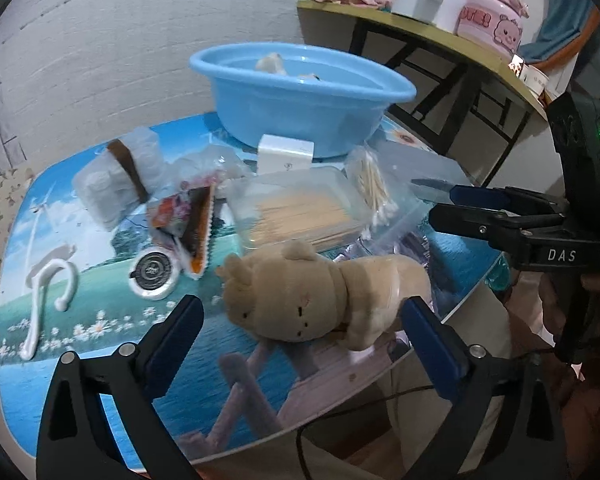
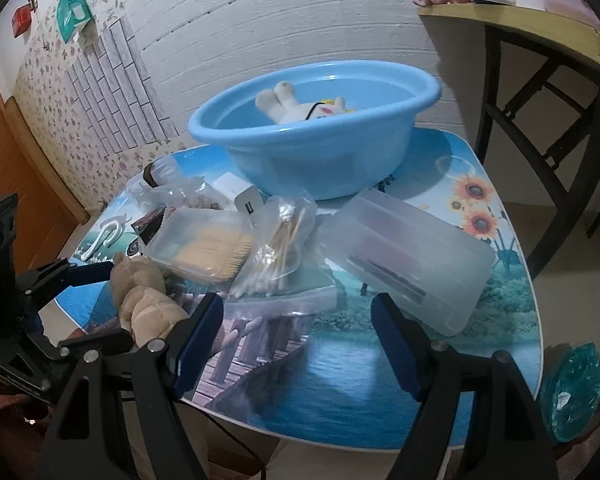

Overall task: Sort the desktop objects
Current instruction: 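Grasp the tan plush doll with the left gripper while the right grasps the cotton swab bag, then lift the plush doll with the left gripper while the right regrips the cotton swab bag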

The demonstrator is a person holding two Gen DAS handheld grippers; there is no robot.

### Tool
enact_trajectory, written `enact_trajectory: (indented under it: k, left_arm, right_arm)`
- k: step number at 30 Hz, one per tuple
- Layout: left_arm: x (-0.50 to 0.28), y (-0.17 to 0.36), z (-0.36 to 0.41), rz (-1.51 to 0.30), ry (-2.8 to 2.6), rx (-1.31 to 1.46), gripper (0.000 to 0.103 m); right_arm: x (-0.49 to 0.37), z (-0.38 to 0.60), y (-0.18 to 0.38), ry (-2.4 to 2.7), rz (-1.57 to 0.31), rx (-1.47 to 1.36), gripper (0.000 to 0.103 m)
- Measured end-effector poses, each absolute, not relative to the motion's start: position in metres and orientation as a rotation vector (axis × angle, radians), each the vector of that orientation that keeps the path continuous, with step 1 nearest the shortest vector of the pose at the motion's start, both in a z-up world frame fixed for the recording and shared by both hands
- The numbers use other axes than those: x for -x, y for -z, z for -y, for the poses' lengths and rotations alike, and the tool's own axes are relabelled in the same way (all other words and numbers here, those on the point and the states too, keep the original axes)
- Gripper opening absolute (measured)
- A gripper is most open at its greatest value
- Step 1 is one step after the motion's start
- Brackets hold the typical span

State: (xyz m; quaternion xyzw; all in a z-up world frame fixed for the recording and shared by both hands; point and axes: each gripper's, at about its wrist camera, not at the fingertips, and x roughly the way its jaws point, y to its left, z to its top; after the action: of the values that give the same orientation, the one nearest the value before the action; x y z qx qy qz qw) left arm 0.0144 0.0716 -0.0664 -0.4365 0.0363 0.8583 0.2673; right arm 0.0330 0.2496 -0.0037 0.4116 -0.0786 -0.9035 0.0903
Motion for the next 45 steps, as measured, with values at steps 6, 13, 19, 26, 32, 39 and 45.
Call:
enact_trajectory:
  k: [6,13,19,26,32,39,45]
  left_arm:
    - [-0.009,0.073,-0.076,-0.030,-2.277,1.196,0.102]
    - [-0.016,0.075,-0.077,0.007,-2.228,1.177,0.071]
    - [-0.021,0.072,-0.064,0.014,-2.256,1.176,0.071]
    - [-0.022,0.064,-0.044,0.044,-2.331,1.167,0.071]
    - [-0.022,0.058,-0.033,0.055,-2.391,1.155,0.071]
    - [-0.022,0.053,-0.023,0.048,-2.453,1.147,0.071]
    - [-0.019,0.055,-0.016,0.042,-2.484,1.167,0.071]
  right_arm:
    - [-0.020,-0.241,0.010,2.675,0.224,-1.218,0.077]
    - [-0.011,-0.233,0.014,2.663,0.239,-1.207,0.076]
    - [-0.006,-0.229,0.018,2.674,0.224,-1.216,0.064]
    - [-0.005,-0.233,0.022,2.663,0.226,-1.235,0.050]
    - [-0.011,-0.236,0.013,2.638,0.238,-1.206,0.021]
    - [-0.027,-0.241,0.007,2.618,0.240,-1.210,0.020]
    - [-0.039,-0.252,0.000,2.644,0.220,-1.226,0.020]
